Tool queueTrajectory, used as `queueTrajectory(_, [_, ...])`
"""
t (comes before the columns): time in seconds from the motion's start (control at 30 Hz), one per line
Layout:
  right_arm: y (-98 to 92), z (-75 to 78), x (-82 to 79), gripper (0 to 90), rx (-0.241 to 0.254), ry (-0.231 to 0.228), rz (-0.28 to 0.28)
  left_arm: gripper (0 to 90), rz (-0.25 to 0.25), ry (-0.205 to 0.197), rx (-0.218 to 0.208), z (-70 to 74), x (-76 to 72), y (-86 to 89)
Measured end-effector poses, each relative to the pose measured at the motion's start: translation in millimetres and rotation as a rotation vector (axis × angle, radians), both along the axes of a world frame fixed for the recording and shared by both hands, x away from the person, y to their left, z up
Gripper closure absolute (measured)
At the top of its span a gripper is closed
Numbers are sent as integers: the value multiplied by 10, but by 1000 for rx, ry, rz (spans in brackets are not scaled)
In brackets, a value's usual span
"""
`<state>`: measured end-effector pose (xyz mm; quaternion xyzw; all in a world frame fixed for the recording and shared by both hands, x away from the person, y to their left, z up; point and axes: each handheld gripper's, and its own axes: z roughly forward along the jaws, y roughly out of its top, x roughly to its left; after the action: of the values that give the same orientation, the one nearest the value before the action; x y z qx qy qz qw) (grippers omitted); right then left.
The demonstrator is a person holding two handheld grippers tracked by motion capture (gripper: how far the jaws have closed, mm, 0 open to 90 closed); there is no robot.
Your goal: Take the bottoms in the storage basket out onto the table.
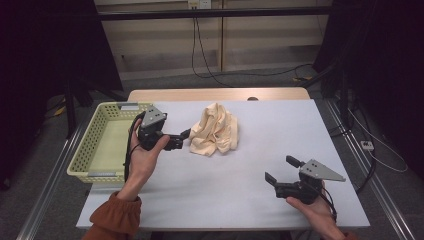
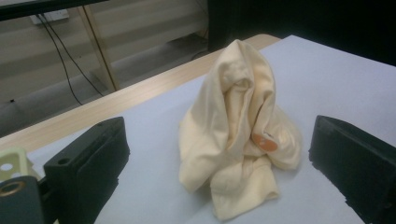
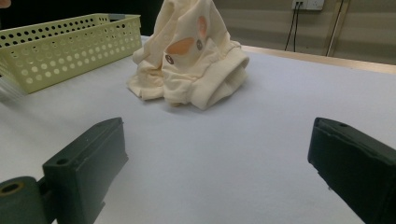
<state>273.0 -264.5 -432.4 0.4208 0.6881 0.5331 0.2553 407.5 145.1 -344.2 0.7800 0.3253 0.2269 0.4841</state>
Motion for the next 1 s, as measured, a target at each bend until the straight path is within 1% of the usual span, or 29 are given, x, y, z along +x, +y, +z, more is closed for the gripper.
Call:
queueTrajectory(0.1, [1, -1, 2, 43, -1, 0, 1, 47, -2, 2, 6, 0, -48, 38])
queueTrajectory(0.17, [3, -3, 6, 43, -2, 0, 2, 51, 2, -17, 4, 8, -85, 59])
queueTrajectory(0.2, [7, -3, 7, 43, 0, 2, -1, 53, 2, -28, 11, 21, -105, 74])
queueTrajectory(0.3, [11, -4, 9, 43, -5, 1, 4, 56, 10, -50, -3, 47, -146, 121])
queueTrajectory(0.37, [13, -3, 9, 43, -5, 1, 3, 55, 11, -38, -24, 50, -160, 173])
queueTrajectory(0.47, [11, -4, 8, 43, -4, 1, 2, 55, 21, -34, -6, 32, -190, 228])
queueTrajectory(0.53, [9, -5, 10, 43, -4, 2, 1, 55, 20, -27, -11, 15, -207, 253])
queueTrajectory(0.63, [11, -5, 11, 43, -4, 3, 3, 55, 23, -3, -29, -6, -236, 300])
queueTrajectory(0.73, [14, -6, 12, 43, -3, 3, 5, 55, 37, -7, -21, -3, -289, 331])
queueTrajectory(0.77, [14, -6, 12, 43, -3, 3, 5, 53, 41, -8, -35, -5, -317, 338])
queueTrajectory(0.8, [14, -6, 12, 43, -3, 3, 5, 51, 39, -11, -26, -2, -346, 350])
queueTrajectory(0.87, [16, -7, 14, 43, -1, 5, 4, 51, 43, -22, -21, -13, -395, 364])
queueTrajectory(0.9, [17, -7, 15, 43, -1, 6, 2, 51, 40, -19, -24, -24, -415, 372])
queueTrajectory(1.0, [21, -8, 18, 43, -7, 5, 5, 51, 29, -13, -5, -71, -484, 377])
